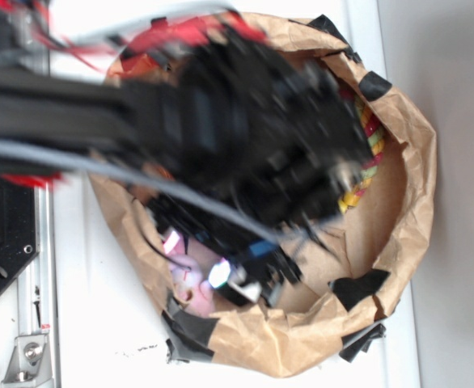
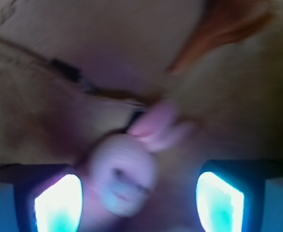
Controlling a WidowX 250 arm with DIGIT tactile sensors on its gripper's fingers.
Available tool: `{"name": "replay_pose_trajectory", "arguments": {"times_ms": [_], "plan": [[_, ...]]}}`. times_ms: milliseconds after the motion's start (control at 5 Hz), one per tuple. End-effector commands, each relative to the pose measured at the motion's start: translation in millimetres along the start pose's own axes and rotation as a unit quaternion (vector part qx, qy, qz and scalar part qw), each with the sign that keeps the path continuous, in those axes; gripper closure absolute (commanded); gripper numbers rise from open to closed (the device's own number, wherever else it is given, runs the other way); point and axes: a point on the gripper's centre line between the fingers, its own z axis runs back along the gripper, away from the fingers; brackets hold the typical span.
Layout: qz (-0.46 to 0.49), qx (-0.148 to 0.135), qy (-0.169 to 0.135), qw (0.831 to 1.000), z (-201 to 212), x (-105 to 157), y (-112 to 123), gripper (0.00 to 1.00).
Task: Grab the pink bunny.
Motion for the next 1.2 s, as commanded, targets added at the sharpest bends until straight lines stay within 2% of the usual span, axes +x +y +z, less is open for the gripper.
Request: {"name": "replay_pose_trajectory", "arguments": {"times_ms": [0,200,600,800,1000], "plan": [[-0.011,-0.009,0.056,0.998,-20,-11,-13,0.0],[-0.02,0.007,0.091,0.996,-33,-16,-10,1.0],[-0.04,-0.018,0.081,0.996,-24,-25,5,1.0],[-0.098,-0.063,0.028,0.993,-16,-19,8,1.0],[-0.193,-0.115,-0.059,0.973,-1,-2,-5,1.0]]}}
